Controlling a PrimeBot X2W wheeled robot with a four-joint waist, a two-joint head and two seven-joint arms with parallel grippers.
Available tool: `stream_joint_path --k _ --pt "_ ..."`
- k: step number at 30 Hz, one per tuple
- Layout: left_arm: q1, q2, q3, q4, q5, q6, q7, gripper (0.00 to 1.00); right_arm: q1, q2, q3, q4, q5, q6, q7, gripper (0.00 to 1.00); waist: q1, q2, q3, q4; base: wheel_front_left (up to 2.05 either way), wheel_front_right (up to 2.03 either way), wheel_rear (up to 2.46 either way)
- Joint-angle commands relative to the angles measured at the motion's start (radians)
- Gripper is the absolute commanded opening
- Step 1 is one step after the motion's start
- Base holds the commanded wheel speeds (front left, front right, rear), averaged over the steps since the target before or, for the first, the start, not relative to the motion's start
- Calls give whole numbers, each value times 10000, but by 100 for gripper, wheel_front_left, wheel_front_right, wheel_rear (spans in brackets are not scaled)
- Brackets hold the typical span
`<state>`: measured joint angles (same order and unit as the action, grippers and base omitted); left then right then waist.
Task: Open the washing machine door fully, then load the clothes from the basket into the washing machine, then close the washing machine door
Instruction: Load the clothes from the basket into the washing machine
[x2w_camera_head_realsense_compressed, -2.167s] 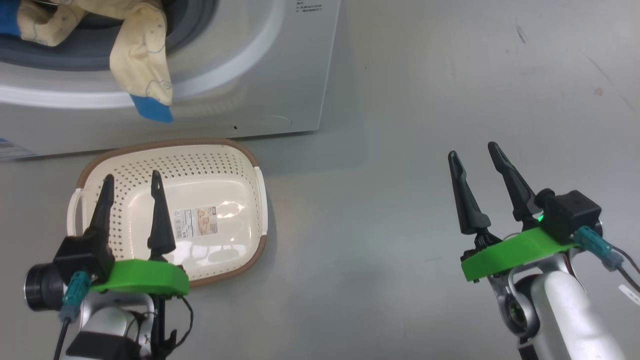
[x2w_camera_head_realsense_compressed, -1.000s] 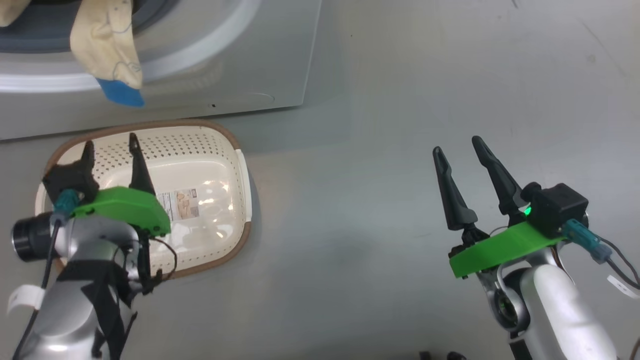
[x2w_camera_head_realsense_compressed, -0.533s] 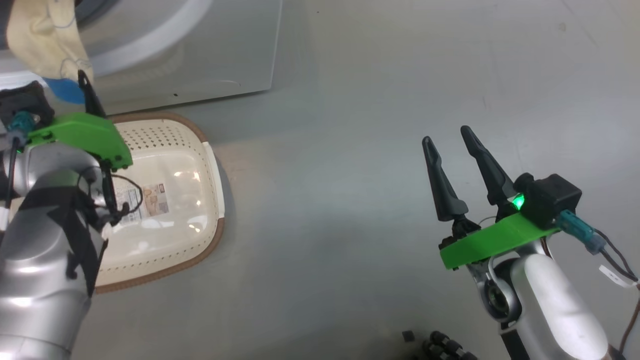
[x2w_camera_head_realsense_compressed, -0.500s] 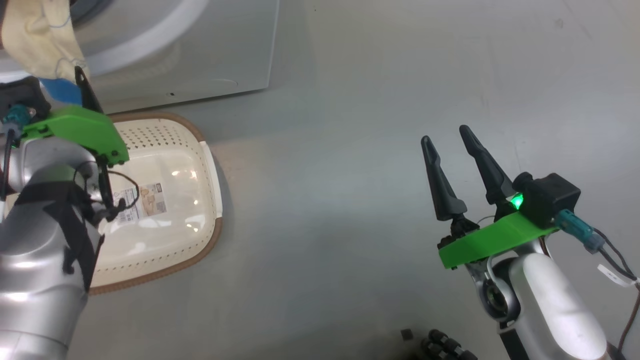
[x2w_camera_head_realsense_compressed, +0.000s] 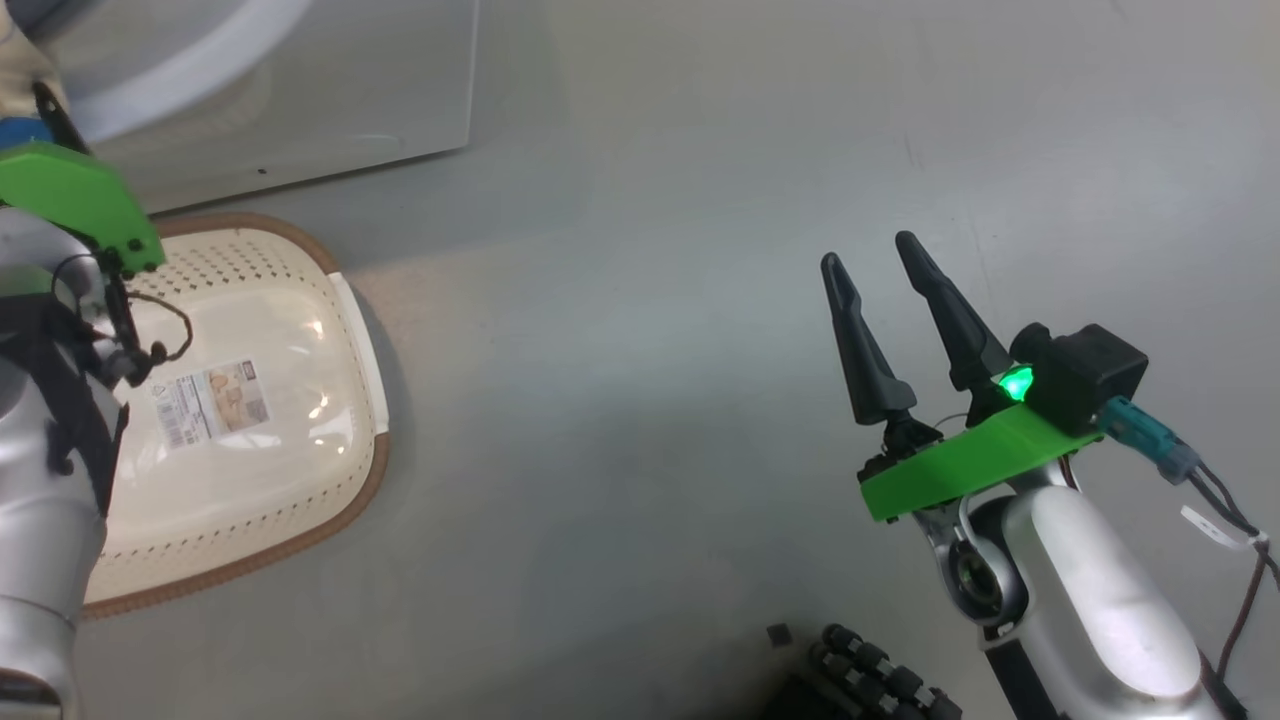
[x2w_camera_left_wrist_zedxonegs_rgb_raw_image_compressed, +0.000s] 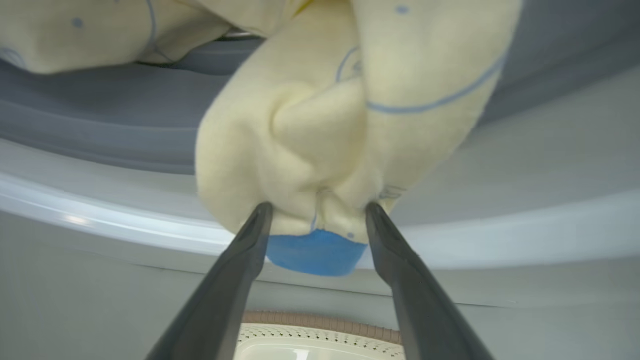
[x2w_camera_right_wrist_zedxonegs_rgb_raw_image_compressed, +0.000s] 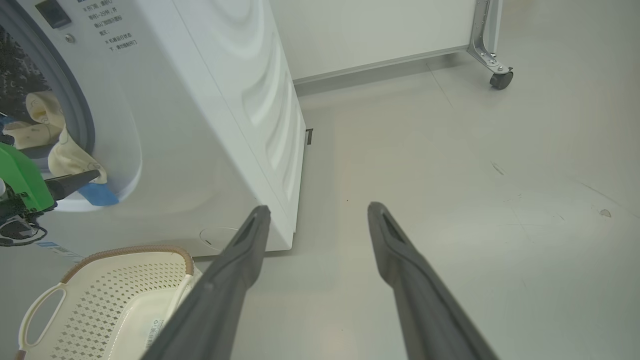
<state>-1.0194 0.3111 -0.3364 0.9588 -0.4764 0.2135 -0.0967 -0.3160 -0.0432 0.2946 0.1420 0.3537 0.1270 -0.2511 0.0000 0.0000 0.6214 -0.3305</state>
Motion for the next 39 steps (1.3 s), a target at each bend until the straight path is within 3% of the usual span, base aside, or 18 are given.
stream_joint_path --k 1,8,9,10,11,12,13,19,30,34,39 --pt "-353 534 265 -66 38 151 -120 100 -30 -70 192 -312 100 37 -104 100 0 0 42 -44 0 0 0" --pt "-636 564 351 394 -16 337 -543 100 -96 -70 264 -361 197 37 -105 100 0 0 121 -158 0 0 0" --pt "-653 555 347 455 -24 337 -585 87 -89 -70 254 -362 202 37 -105 100 0 0 118 -159 0 0 0" --pt "-653 555 347 455 -24 337 -585 87 -89 -70 254 -362 202 37 -105 100 0 0 118 -159 0 0 0" --pt "-669 548 343 515 -33 335 -620 45 -82 -70 249 -361 208 37 -105 100 0 0 115 -163 0 0 0" --pt "-684 538 341 570 -43 333 -663 27 -74 -70 243 -362 211 37 -105 100 0 0 111 -161 0 0 0" --pt "-697 521 336 625 -55 322 -697 0 -65 -70 235 -365 210 37 -106 100 0 0 105 -152 0 0 0" --pt "-774 416 290 898 -160 158 -749 0 -51 -70 148 -389 137 37 -106 100 0 0 67 -35 0 0 0" --pt "-648 316 -182 830 -330 -737 922 0 150 -70 -177 -418 -109 37 -106 100 0 0 -185 549 0 0 0" --pt "-555 576 -364 134 -322 -974 1673 0 250 -70 -308 -478 -200 37 -106 100 0 0 -271 830 0 0 0" --pt "-437 1202 -413 -1583 -309 -927 2529 0 367 -70 -388 -538 -343 37 -106 100 0 0 -338 1105 0 0 0"
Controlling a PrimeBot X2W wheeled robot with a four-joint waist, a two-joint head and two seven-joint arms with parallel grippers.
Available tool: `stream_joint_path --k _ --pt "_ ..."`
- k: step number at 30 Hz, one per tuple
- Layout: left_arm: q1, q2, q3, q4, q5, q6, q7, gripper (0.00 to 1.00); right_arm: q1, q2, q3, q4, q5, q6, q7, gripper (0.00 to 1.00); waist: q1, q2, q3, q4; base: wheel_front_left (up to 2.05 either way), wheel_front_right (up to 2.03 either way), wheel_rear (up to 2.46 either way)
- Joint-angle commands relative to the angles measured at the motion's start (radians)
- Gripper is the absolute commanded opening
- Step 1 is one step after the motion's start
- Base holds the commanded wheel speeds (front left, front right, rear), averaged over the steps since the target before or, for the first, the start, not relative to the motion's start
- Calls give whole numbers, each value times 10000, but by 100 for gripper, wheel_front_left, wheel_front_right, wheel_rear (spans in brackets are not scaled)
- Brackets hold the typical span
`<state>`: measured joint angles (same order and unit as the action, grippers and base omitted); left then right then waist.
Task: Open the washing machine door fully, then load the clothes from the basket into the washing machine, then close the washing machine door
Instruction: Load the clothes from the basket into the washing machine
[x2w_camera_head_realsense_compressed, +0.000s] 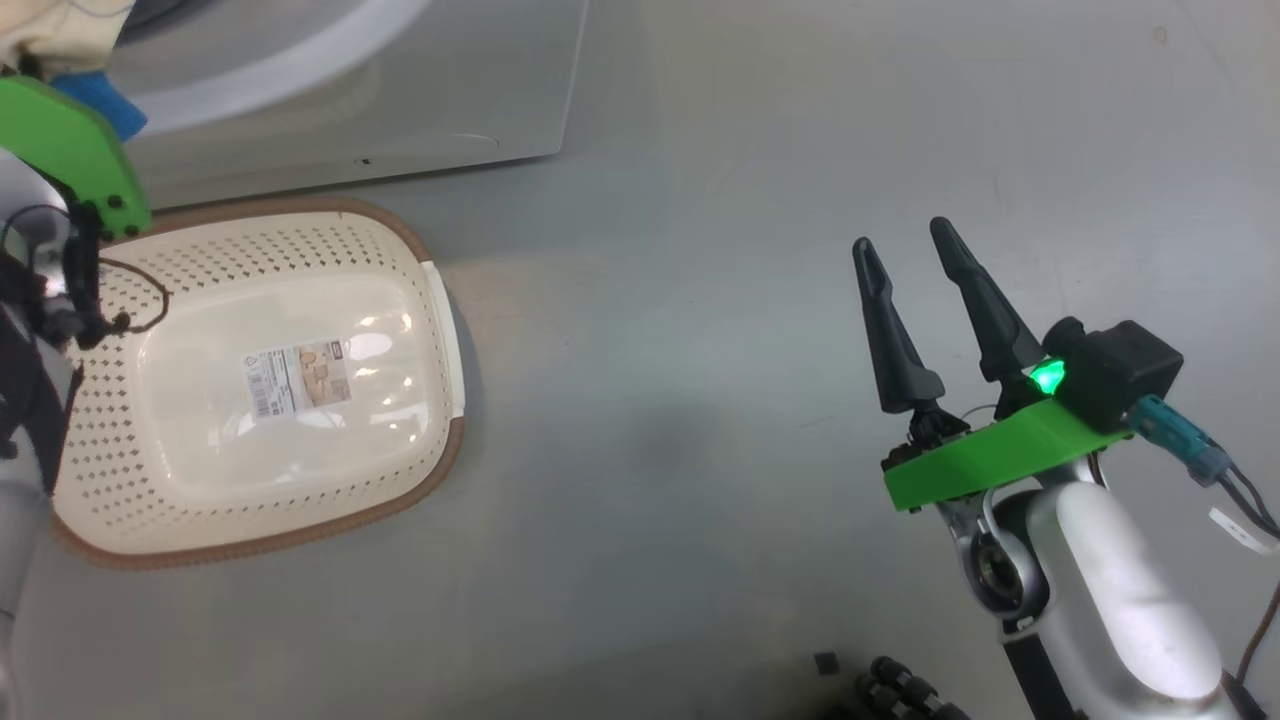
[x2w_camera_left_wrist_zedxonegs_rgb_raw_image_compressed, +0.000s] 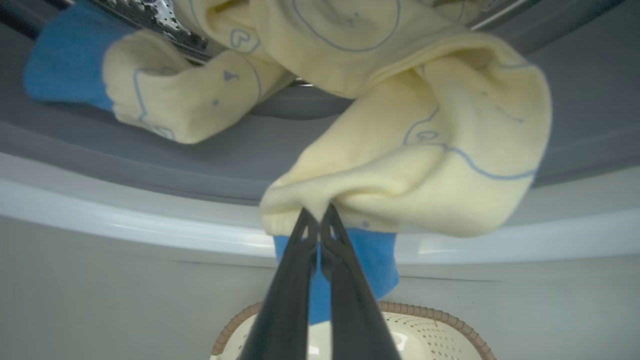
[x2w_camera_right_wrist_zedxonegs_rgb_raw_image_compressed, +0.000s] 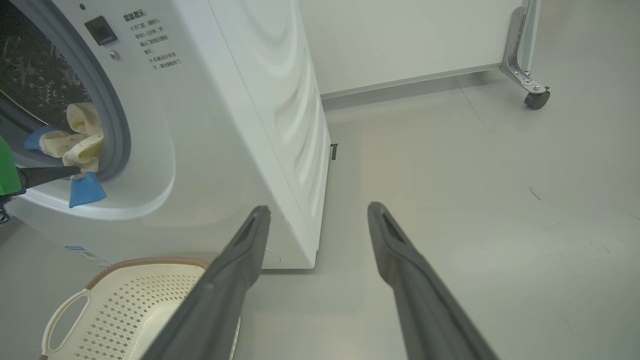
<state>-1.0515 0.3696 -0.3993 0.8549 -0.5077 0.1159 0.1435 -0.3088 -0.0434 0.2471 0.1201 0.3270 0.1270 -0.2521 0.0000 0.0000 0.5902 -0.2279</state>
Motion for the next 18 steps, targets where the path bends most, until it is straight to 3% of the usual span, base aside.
stream_joint_path --k 1,10,14,18 --pt "-85 781 222 -1003 7 101 359 0 311 -68 74 -332 -94 37 -97 100 0 0 -29 108 0 0 0" --pt "75 2360 621 -4913 -61 886 2635 0 266 -68 249 -389 -10 37 -97 100 0 0 158 -54 0 0 0" --pt "-75 2812 837 -5398 -217 1005 3348 0 165 -68 426 -372 170 37 -97 100 0 0 350 -354 0 0 0" --pt "-430 3195 927 -5207 -74 1004 3420 0 69 -68 525 -372 331 37 -97 100 0 0 601 -659 0 0 0"
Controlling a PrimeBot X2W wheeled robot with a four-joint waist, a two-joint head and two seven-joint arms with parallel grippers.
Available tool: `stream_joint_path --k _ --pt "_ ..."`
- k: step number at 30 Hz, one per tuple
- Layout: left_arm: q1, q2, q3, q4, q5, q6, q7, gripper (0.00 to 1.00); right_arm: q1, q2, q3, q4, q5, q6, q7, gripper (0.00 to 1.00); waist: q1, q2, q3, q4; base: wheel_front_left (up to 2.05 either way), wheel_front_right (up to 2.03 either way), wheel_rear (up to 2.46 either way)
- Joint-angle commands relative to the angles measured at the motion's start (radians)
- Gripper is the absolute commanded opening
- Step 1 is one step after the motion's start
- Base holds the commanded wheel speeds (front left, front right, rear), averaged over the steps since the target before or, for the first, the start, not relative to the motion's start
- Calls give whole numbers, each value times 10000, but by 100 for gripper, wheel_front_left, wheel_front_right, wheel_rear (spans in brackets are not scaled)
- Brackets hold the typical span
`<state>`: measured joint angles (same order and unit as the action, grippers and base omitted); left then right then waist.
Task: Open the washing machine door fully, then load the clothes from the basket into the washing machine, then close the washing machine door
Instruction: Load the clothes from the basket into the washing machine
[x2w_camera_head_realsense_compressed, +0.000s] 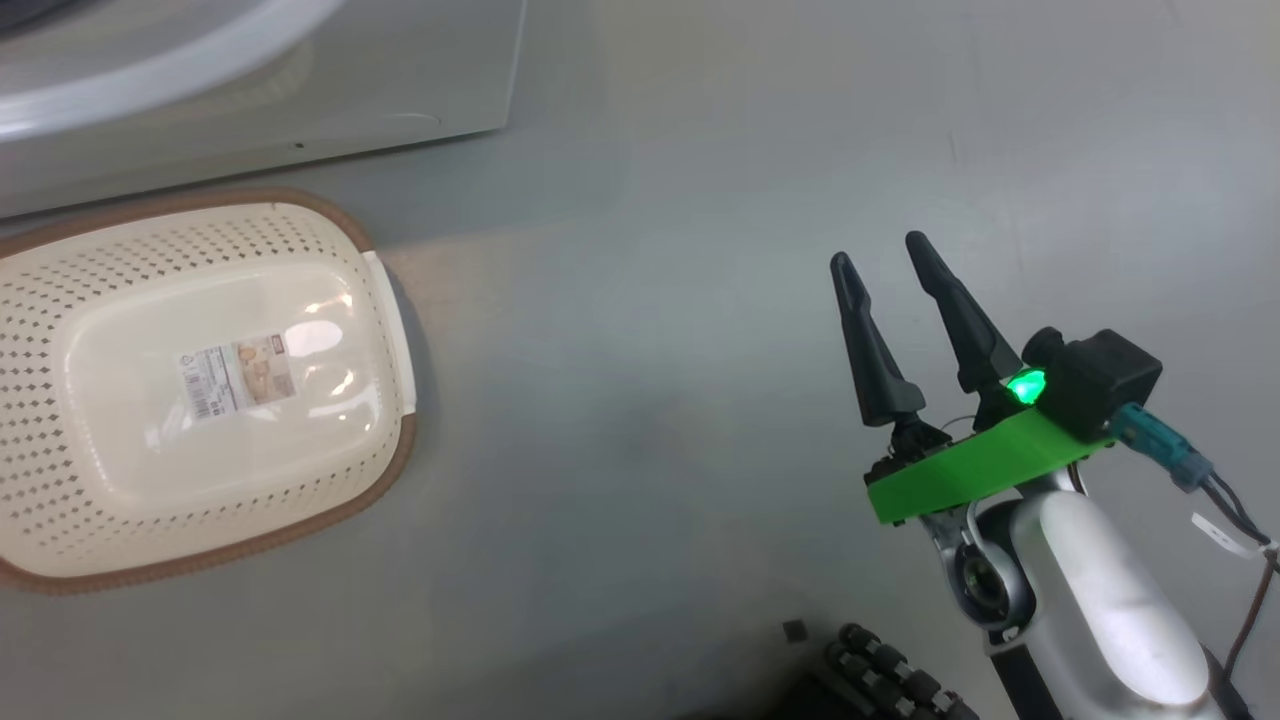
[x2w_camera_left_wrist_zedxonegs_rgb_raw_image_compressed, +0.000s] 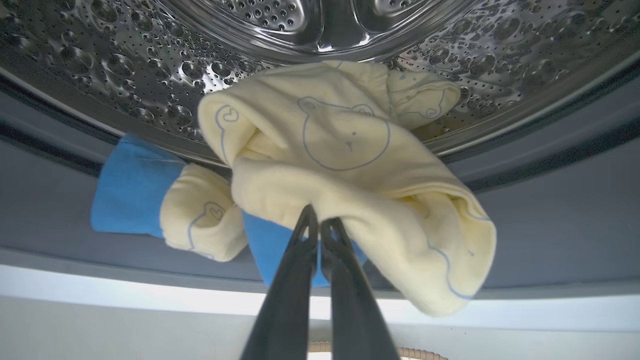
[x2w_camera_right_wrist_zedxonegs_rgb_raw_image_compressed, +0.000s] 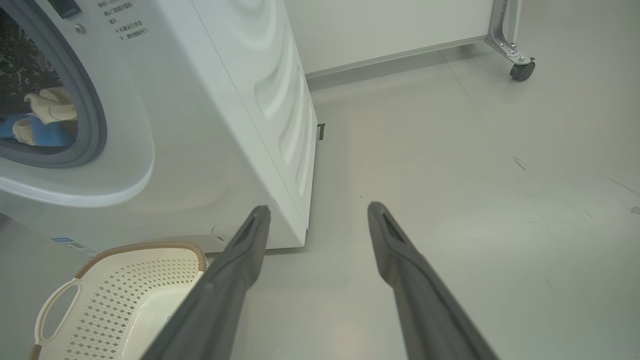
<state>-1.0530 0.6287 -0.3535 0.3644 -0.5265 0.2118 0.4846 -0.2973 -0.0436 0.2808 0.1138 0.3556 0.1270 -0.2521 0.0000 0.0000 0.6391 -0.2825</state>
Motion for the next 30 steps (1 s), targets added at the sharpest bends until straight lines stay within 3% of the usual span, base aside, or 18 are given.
stream_joint_path --k 1,13,30 --pt "-529 659 486 -178 130 18 -9 0 -74 -66 217 -315 74 37 -97 100 0 0 183 -185 0 0 0" --pt "-2454 1137 79 1140 1118 -158 -383 0 -472 -66 424 -478 343 37 -97 100 0 0 1206 -774 0 0 0" --pt "-4980 1174 -110 2576 2262 -483 -4558 0 -813 -66 604 -519 593 37 -97 100 0 0 1926 -1236 0 0 0"
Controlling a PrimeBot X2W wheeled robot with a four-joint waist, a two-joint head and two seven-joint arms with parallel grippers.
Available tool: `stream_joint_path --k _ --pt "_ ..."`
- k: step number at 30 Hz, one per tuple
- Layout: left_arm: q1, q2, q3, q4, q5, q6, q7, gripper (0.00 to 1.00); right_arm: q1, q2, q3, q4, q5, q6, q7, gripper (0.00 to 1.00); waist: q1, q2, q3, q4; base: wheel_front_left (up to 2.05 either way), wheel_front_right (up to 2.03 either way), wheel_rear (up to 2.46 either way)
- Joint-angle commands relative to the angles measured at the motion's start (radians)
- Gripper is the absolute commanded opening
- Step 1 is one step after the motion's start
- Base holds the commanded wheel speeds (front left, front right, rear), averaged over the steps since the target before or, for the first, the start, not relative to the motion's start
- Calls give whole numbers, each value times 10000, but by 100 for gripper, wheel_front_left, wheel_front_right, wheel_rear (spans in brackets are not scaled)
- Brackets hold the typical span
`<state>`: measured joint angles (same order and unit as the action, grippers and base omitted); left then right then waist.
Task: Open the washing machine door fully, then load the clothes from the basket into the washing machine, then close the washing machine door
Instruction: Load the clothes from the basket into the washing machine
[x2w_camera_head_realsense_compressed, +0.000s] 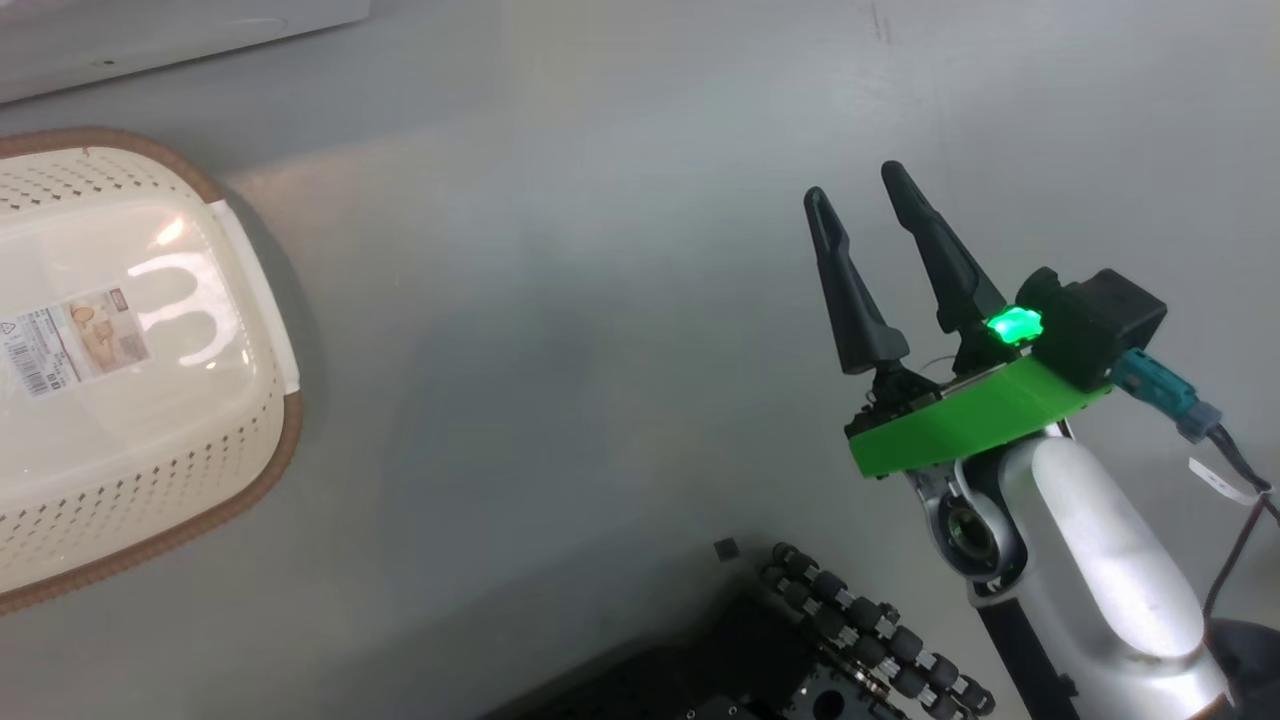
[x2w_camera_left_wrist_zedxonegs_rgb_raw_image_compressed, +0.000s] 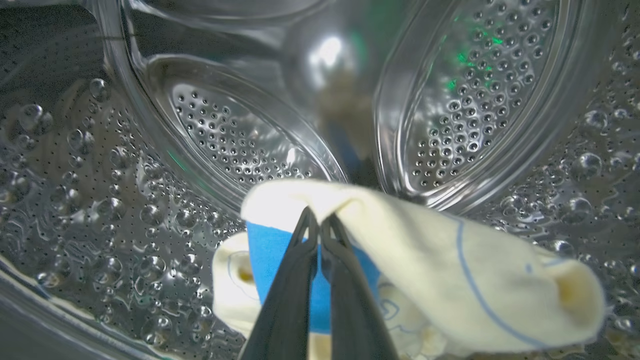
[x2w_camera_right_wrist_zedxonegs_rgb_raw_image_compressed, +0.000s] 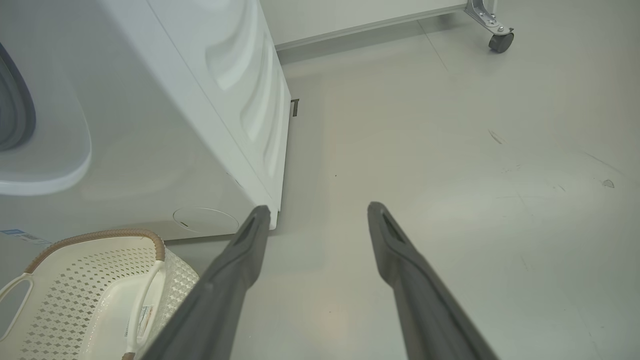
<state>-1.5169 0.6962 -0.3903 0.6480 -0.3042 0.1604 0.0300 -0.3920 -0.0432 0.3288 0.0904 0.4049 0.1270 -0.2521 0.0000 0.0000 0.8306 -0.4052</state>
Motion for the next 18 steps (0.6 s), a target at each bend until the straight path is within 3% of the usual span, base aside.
stream_joint_path --k 1,3,5,6,18 --pt "-412 418 310 -95 -53 47 -10 0 146 -70 117 -281 104 37 -97 100 0 0 15 -8 0 0 0" --pt "-474 220 333 215 -222 81 289 0 178 -70 88 -257 92 37 -97 100 0 0 9 31 0 0 0" --pt "-468 33 330 367 -359 146 605 76 201 -70 57 -239 74 37 -97 100 0 0 -1 86 0 0 0" --pt "-455 -33 323 356 -385 196 647 100 201 -70 42 -235 68 37 -97 100 0 0 -5 115 0 0 0" --pt "750 -613 493 -514 -1117 747 1356 100 215 -70 -255 -258 -204 37 -97 100 0 0 -307 647 0 0 0"
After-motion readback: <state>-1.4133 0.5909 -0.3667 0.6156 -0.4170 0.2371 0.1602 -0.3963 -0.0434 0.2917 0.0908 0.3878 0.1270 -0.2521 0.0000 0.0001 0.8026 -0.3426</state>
